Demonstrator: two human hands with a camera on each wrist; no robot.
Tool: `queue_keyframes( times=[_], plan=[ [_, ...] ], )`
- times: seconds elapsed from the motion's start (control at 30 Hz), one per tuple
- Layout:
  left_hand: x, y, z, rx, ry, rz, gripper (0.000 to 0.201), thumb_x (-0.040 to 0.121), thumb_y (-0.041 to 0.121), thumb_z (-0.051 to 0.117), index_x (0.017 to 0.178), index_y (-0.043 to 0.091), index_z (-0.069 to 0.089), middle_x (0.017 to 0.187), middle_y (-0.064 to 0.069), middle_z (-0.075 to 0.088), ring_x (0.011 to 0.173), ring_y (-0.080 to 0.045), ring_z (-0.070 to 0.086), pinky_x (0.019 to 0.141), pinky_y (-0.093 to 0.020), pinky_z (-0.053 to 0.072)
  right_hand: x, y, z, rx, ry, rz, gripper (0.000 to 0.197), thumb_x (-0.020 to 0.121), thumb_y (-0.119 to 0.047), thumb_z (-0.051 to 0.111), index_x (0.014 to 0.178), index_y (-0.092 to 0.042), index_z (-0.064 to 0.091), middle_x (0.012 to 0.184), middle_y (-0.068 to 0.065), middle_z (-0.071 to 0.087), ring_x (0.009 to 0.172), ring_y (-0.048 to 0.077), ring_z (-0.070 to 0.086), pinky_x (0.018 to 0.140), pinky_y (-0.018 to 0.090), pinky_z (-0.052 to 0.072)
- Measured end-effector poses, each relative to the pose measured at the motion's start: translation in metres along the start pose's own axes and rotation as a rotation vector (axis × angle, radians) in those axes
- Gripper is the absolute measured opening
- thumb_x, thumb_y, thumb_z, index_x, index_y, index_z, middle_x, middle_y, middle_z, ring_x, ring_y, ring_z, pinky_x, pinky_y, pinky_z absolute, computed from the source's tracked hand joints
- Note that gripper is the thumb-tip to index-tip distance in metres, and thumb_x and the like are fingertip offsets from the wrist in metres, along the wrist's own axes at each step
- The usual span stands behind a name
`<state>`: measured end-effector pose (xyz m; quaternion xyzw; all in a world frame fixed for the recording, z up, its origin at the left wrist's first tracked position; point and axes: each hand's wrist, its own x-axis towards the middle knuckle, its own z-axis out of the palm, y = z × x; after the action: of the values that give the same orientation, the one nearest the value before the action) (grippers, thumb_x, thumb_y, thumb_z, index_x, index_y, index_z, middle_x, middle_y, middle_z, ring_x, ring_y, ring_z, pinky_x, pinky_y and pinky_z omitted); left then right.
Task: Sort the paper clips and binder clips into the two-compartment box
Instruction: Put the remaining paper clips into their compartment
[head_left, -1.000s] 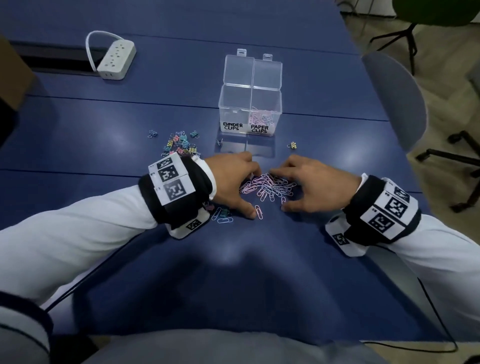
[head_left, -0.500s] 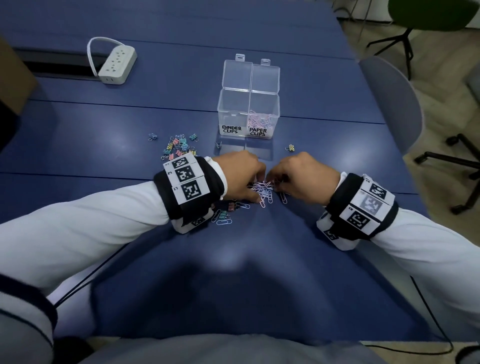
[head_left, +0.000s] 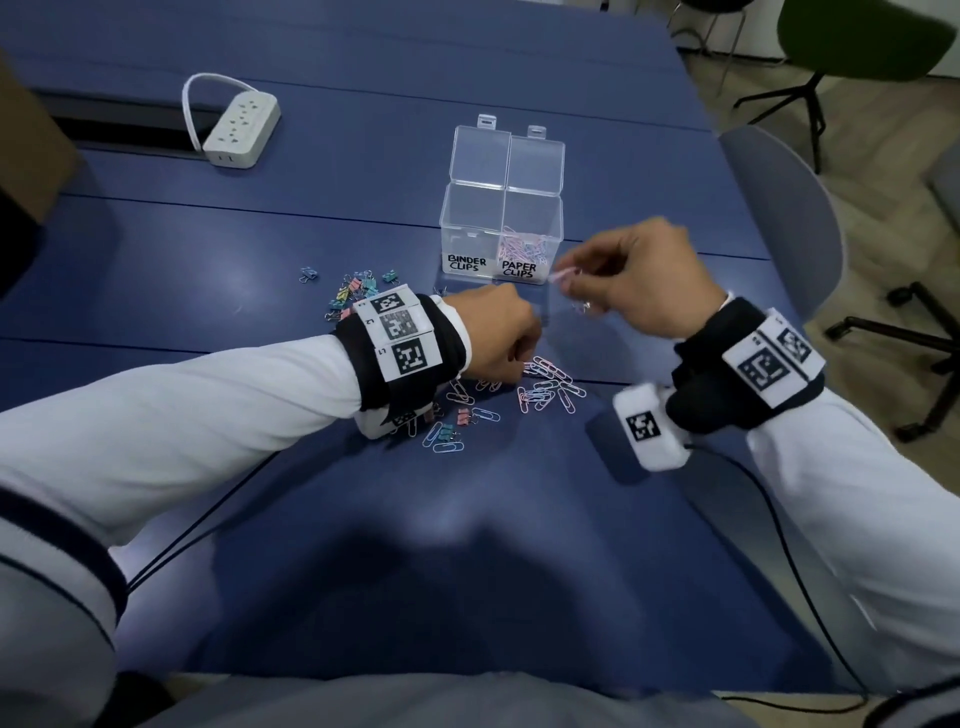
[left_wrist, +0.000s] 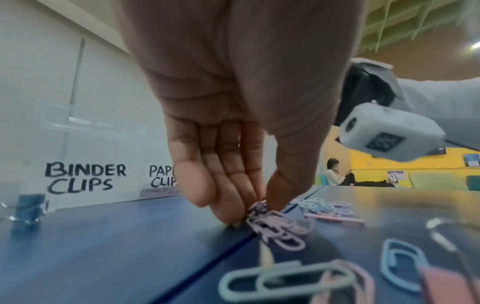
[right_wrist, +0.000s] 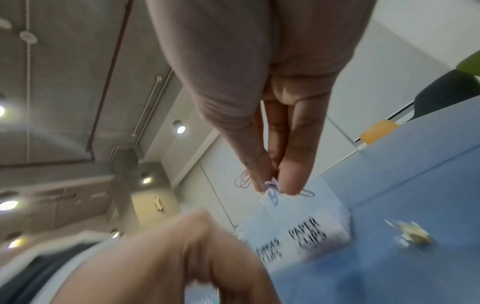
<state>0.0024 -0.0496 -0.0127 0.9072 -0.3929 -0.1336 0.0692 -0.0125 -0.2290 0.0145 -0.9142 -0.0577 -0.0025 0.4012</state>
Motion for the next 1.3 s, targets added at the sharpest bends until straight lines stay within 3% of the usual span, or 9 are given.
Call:
queue_keyframes(
  times=[0.13, 0.23, 0.4, 0.6, 0.87, 1.0, 1.13, 1.2, 1.3],
  plan=[
    [0.001, -0.002, 0.0, 0.015, -0.01, 0.003, 0.014, 0.077, 0.024, 0.063, 0.085, 0.015, 0.07, 0.076, 0.0, 0.069, 0.066, -0.016, 0.055, 0.071, -0.034, 0.056, 0.037, -0.011, -0.017, 0.312, 0.158, 0.071, 0.016, 0.076, -0.003, 0.075, 0.091, -0.002, 0.072, 0.071, 0.011, 0.067, 0.056, 0.016, 0.061, 0.058, 0.029, 0.059],
    [0.0, -0.004, -0.001, 0.032, -0.008, 0.003, 0.012, 0.078, 0.023, 0.061, 0.082, 0.017, 0.07, 0.072, 0.002, 0.065, 0.066, -0.017, 0.055, 0.067, -0.029, 0.052, 0.064, -0.018, -0.013, 0.439, 0.183, 0.121, 0.011, 0.074, 0.002, 0.074, 0.083, -0.003, 0.071, 0.068, 0.01, 0.065, 0.054, 0.016, 0.061, 0.054, 0.026, 0.056],
    [0.0, -0.008, -0.002, 0.045, 0.005, 0.008, 0.014, 0.079, 0.022, 0.058, 0.079, 0.015, 0.069, 0.07, -0.001, 0.067, 0.063, -0.019, 0.052, 0.063, -0.028, 0.049, 0.092, -0.018, 0.011, 0.372, 0.194, 0.206, 0.013, 0.072, 0.005, 0.072, 0.083, -0.001, 0.071, 0.069, 0.012, 0.065, 0.056, 0.022, 0.061, 0.056, 0.029, 0.056],
    [0.003, -0.016, -0.003, -0.002, 0.017, 0.0, 0.011, 0.076, 0.025, 0.063, 0.075, 0.016, 0.069, 0.063, 0.006, 0.057, 0.063, -0.015, 0.052, 0.067, -0.028, 0.05, 0.088, -0.01, 0.012, 0.198, 0.172, 0.223, 0.021, 0.07, -0.004, 0.078, 0.09, -0.006, 0.073, 0.082, 0.01, 0.071, 0.064, 0.017, 0.066, 0.054, 0.024, 0.057],
    [0.025, -0.035, -0.062, -0.103, 0.35, -0.143, 0.015, 0.075, 0.024, 0.06, 0.078, 0.016, 0.072, 0.065, 0.006, 0.059, 0.068, -0.016, 0.058, 0.08, -0.031, 0.054, 0.057, 0.006, -0.015, 0.3, 0.251, 0.084, 0.022, 0.078, 0.002, 0.063, 0.086, -0.017, 0.073, 0.084, 0.006, 0.071, 0.077, 0.017, 0.068, 0.064, 0.027, 0.057],
    [0.051, -0.043, -0.076, -0.097, 0.375, -0.223, 0.015, 0.074, 0.028, 0.058, 0.078, 0.02, 0.07, 0.071, 0.004, 0.062, 0.081, -0.019, 0.059, 0.083, -0.037, 0.054, 0.036, 0.017, -0.01, 0.235, 0.207, 0.095, 0.03, 0.078, 0.003, 0.061, 0.079, -0.026, 0.07, 0.08, 0.002, 0.071, 0.073, 0.015, 0.066, 0.056, 0.022, 0.053],
    [0.064, -0.046, -0.073, -0.005, 0.28, -0.188, 0.02, 0.083, 0.026, 0.059, 0.095, 0.02, 0.073, 0.094, 0.0, 0.073, 0.093, -0.024, 0.064, 0.082, -0.035, 0.053, 0.019, 0.023, 0.0, 0.154, 0.11, 0.127, 0.023, 0.079, -0.003, 0.066, 0.08, -0.026, 0.071, 0.082, 0.007, 0.073, 0.069, 0.022, 0.063, 0.053, 0.024, 0.052],
    [0.063, -0.05, -0.071, 0.002, 0.255, -0.16, 0.023, 0.088, 0.026, 0.058, 0.105, 0.02, 0.072, 0.103, -0.004, 0.073, 0.097, -0.027, 0.064, 0.084, -0.032, 0.05, 0.007, 0.023, 0.004, 0.092, 0.034, 0.13, 0.016, 0.08, -0.009, 0.068, 0.086, -0.024, 0.073, 0.085, 0.009, 0.073, 0.069, 0.024, 0.063, 0.057, 0.026, 0.054],
    [0.046, -0.053, -0.068, -0.005, 0.301, -0.118, 0.025, 0.091, 0.025, 0.057, 0.111, 0.019, 0.07, 0.104, -0.006, 0.073, 0.099, -0.028, 0.064, 0.089, -0.036, 0.05, -0.014, 0.02, 0.01, -0.187, -0.116, 0.073, 0.021, 0.078, -0.018, 0.072, 0.097, -0.024, 0.072, 0.087, 0.001, 0.072, 0.076, 0.015, 0.065, 0.071, 0.018, 0.048]
  ],
)
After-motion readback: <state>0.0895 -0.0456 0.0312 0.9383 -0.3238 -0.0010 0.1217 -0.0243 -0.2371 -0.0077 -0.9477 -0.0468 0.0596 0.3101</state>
